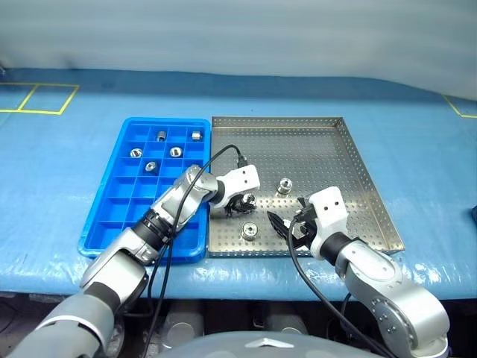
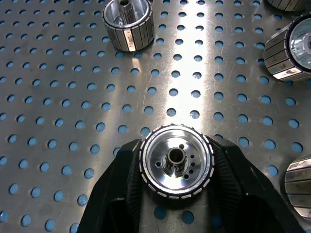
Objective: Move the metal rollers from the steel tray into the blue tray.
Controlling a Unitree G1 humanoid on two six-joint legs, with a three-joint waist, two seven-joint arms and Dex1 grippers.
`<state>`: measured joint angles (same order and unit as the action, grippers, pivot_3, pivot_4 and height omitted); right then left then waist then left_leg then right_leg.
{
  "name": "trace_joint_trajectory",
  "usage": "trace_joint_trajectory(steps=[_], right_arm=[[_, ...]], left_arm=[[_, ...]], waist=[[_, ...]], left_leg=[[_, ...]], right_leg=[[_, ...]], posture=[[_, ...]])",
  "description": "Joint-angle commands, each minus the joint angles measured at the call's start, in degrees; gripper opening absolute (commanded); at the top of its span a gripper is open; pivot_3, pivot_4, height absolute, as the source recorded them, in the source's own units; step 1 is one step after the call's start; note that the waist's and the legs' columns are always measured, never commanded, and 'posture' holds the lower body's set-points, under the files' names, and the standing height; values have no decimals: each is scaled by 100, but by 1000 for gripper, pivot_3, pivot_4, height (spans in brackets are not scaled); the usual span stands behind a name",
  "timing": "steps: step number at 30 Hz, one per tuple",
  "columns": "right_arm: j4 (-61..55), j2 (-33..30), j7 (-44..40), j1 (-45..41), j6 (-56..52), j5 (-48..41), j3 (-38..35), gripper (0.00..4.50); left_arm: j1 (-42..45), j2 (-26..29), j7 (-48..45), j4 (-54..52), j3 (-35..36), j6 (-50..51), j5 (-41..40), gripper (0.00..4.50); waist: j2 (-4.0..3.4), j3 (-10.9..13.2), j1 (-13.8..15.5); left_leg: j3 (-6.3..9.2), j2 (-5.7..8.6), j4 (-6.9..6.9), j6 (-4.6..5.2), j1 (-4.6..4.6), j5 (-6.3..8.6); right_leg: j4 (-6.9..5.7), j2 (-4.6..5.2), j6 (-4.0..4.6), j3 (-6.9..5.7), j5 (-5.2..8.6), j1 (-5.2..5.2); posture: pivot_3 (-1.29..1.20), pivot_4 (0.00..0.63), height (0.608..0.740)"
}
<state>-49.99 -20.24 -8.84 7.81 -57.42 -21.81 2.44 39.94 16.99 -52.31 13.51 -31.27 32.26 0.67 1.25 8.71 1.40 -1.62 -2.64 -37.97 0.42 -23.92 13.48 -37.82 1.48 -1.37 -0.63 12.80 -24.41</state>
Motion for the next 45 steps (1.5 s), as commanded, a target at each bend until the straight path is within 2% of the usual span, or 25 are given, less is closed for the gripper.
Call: trace_joint_trajectory(steps=[1, 3, 6, 10, 15, 21, 31, 45], right_arm=[[-187, 3, -31, -113, 155, 10, 18, 4500], [-176, -19, -59, -195, 206, 33, 89, 4500], [-160, -51, -123, -306, 328, 85, 221, 4500], [-55, -55, -253, -562, 414, 107, 469, 4500], [286, -108, -618, -1192, 841, 260, 1008, 4500], [811, -175, -1062, -1708, 1486, 534, 1528, 4500], [1173, -121, -1493, -1886, 1711, 571, 1781, 4500], [1132, -71, -1562, -1783, 1708, 665, 1820, 4500]], left_arm=[[1, -344, 265, -464, 974, 193, -666, 1691], [-39, -580, 636, -729, 1645, 392, -1048, 1691], [-125, -761, 1289, -1059, 2272, 702, -1222, 1691], [-452, -769, 2336, -1639, 2868, 690, -1023, 1691], [-1263, -826, 3656, -2606, 3509, 367, -636, 1691], [-1999, -881, 4600, -3278, 3752, 504, -289, 1691], [-2580, -1074, 5525, -3735, 4321, 901, -187, 1691], [-2809, -1308, 5804, -3795, 4276, 1735, -174, 1691]], waist=[[0, 0, -3], [1, 1, -7], [0, 0, -3], [-2, -1, -29], [-1, 0, 14], [3, -1, 210], [5, -1, 441], [6, -1, 589]], left_leg=[[1, 0, -1, 0, 0, 0], [6, -1, -4, 0, -3, 0], [19, -1, -7, 0, -2, 0], [19, -2, -2, 0, 9, 0], [22, -2, 0, 0, 9, -1], [26, 3, -3, 0, 8, -1], [31, 1, -4, -1, 7, -1], [31, 1, -3, -1, 6, -1]], right_leg=[[0, 0, -1, -1, -1, 0], [-2, 0, -4, -1, -3, -2], [-2, 0, -34, -1, -20, 1], [-6, -3, -38, 3, -23, 5], [-5, -3, -39, 1, -25, 7], [2, 3, -42, -6, -26, 14], [1, 3, -40, -13, -26, 15], [2, 4, -36, -15, -24, 15]], posture=[[49, 150, 740], [75, 150, 740], [86, 150, 740], [118, 150, 740], [169, 150, 740], [230, 150, 740], [302, 150, 740], [295, 150, 740]])
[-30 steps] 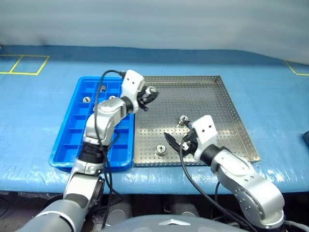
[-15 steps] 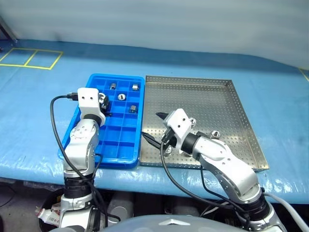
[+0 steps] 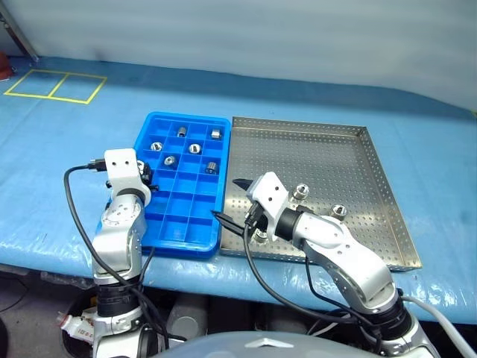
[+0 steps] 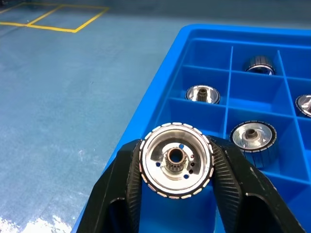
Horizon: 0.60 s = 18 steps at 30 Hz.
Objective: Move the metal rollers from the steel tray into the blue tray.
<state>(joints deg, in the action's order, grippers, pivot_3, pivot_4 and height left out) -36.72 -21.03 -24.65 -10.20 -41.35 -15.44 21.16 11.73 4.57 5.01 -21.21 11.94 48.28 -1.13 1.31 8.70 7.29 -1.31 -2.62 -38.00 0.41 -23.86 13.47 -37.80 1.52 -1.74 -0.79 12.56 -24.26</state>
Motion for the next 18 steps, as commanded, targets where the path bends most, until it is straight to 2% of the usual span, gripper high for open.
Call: trace_joint_trajectory(steps=[1, 5, 9, 14, 17, 18], right_arm=[[-199, 10, 23, 28, 97, 34, -61, 4500], [-266, 35, 99, 126, 76, 70, -129, 4500], [-521, 26, 296, 280, -12, 96, -345, 4500], [-931, -127, 503, 750, -182, 108, -792, 4500], [-1208, -261, 640, 1229, -308, 141, -1102, 4500], [-1313, -299, 697, 1417, -352, 159, -1212, 4500]], left_arm=[[23, -88, 104, -316, -28, 188, 5, 1691], [161, -122, 120, -289, -2, 240, -41, 3050], [553, -171, -292, -383, -262, -300, -357, 4398], [1165, -111, -1322, -114, -792, -524, -983, 4458], [1458, 140, -2138, 285, -1286, -367, -1278, 4458], [1538, 329, -2467, 447, -1558, -660, -1194, 4458]], waist=[[0, 0, 0], [0, 0, -6], [3, 2, -10], [7, 3, -20], [7, 2, -79], [6, 2, -146]], left_leg=[[0, 0, 0, 0, -1, 0], [1, 0, 0, 0, 0, 0], [0, -1, 0, 0, -2, 0], [-3, 3, -11, 0, -16, 0], [-9, 8, -10, 3, -17, 2], [-11, 7, -8, 3, -16, 2]], right_leg=[[0, 0, 1, -1, 0, -1], [-1, 0, 5, -1, 3, -1], [0, 0, 10, -2, 6, -1], [5, 8, 28, -12, 16, -1], [8, 9, 33, -13, 18, -1], [8, 9, 35, -12, 19, -2]], posture=[[287, 150, 740], [276, 150, 740], [251, 150, 740], [198, 150, 740], [151, 150, 740], [136, 150, 740]])
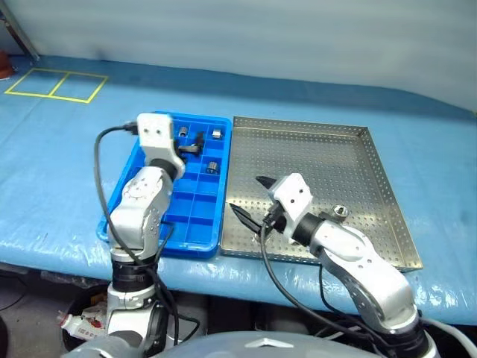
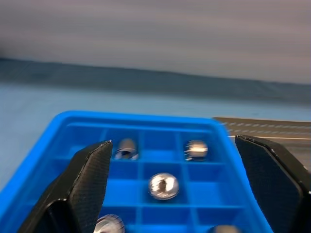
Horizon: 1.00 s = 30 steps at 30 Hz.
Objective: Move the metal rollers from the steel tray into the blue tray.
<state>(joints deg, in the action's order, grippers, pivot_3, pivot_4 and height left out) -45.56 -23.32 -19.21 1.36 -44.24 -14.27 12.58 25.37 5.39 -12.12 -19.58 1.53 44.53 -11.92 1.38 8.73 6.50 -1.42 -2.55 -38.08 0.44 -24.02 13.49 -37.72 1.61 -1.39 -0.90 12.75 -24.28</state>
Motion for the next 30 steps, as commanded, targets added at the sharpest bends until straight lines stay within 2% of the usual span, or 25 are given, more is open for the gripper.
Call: trace_joint_trajectory(steps=[1, 6, 12, 15, 30], right_arm=[[-527, -90, 208, 429, -103, 43, -456, 4500], [-891, -143, 410, 1055, -227, 99, -716, 4500], [-1220, -68, 659, 1515, -292, 150, -725, 4500], [-1287, -30, 737, 1572, -309, 158, -667, 4500], [-1278, 90, 841, 1427, -341, 180, -400, 4500]], left_arm=[[252, 428, -1057, 433, -760, -552, -30, 4458], [546, 1056, -2477, 916, -1455, -1034, -161, 4458], [809, 1990, -4442, 1359, -2367, -1692, -50, 4458], [876, 2299, -5101, 1488, -2694, -2066, 85, 4458], [1143, 2344, -5991, 2316, -3836, -3053, 1298, 4458]], waist=[[0, 0, -126], [-3, 1, -394], [-8, -2, -572], [-8, -2, -595], [-9, -3, -636]], left_leg=[[-3, -1, 2, 0, 1, 0], [-3, -10, 7, 0, 12, 0], [-8, -12, 9, -1, 21, 0], [-8, -12, 8, 0, 22, 0], [-24, -11, 5, 0, 19, 0]], right_leg=[[-1, -1, 0, 3, 0, -1], [-14, -14, 9, 6, 7, -3], [-19, -15, 14, 18, 11, -2], [-16, -13, 12, 27, 10, -4], [-15, -13, 9, 30, 10, -7]], posture=[[115, 150, 740], [54, 150, 740], [1, 150, 740], [-14, 150, 740], [-14, 150, 740]])
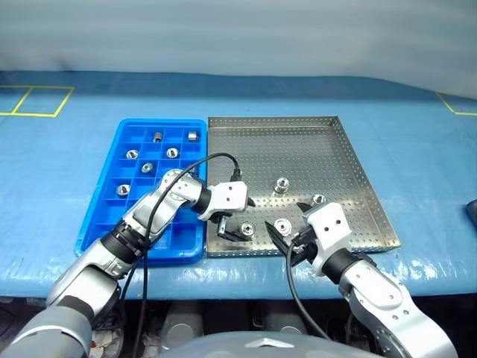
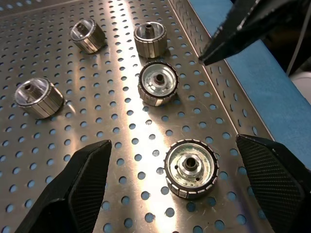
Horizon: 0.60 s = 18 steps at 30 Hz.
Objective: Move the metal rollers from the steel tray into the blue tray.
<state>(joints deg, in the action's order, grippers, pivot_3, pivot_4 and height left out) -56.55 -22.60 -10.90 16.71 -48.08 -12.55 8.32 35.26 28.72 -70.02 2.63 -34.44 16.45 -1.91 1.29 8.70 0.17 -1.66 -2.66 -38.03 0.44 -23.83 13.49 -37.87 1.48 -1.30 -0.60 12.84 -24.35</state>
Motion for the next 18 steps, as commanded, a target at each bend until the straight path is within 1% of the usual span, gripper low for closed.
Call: trace_joint_trajectory(steps=[1, 6, 9, 12, 15, 16, 18], right_arm=[[-166, 22, 12, -134, 44, 10, 44, 4500], [-147, 38, 31, -178, 37, 20, 86, 4500], [-142, 43, 36, -172, 48, 28, 95, 4500], [-131, 53, 38, -172, 58, 37, 116, 4500], [-97, 61, 14, -203, 77, 30, 145, 4500], [-75, 58, -5, -237, 79, 22, 157, 4500], [-31, 43, -53, -308, 84, 6, 171, 4500]], left_arm=[[169, -12, -233, 174, -299, -276, 381, 4458], [243, -230, -8, 493, -411, -304, 789, 4458], [208, -355, 19, 494, -290, -258, 738, 3850], [121, -429, 61, 331, -68, -46, 576, 2844], [13, -349, 22, 106, 65, 82, 487, 1889], [-37, -287, 5, -10, 125, 139, 448, 1695], [-120, -201, 11, -231, 271, 279, 365, 1699]], waist=[[0, 0, -6], [-1, -1, -5], [-3, -3, -8], [-3, -3, -24], [-3, -3, -40], [-3, -3, -43], [-3, -3, -48]], left_leg=[[-1, 0, 0, 0, 0, 0], [-1, 0, -2, 0, 0, 0], [0, 0, -3, 0, 1, 0], [0, 0, -3, 0, 0, 0], [3, -1, -3, 0, 0, 0], [4, -1, -3, 0, 0, 0], [7, -1, -2, 1, 0, 0]], right_leg=[[-1, 0, 0, 1, 0, 0], [-1, 0, -1, 0, 0, 1], [-1, 1, -1, 1, 0, 2], [-2, 0, -2, 1, -1, 0], [-4, -1, -2, 1, -1, 0], [-4, -1, -2, 0, -1, 0], [-4, -1, -3, 2, -2, 0]], posture=[[-15, 150, 740], [-20, 150, 740], [-20, 150, 740], [-16, 150, 740], [3, 150, 740], [19, 150, 740], [34, 150, 740]])
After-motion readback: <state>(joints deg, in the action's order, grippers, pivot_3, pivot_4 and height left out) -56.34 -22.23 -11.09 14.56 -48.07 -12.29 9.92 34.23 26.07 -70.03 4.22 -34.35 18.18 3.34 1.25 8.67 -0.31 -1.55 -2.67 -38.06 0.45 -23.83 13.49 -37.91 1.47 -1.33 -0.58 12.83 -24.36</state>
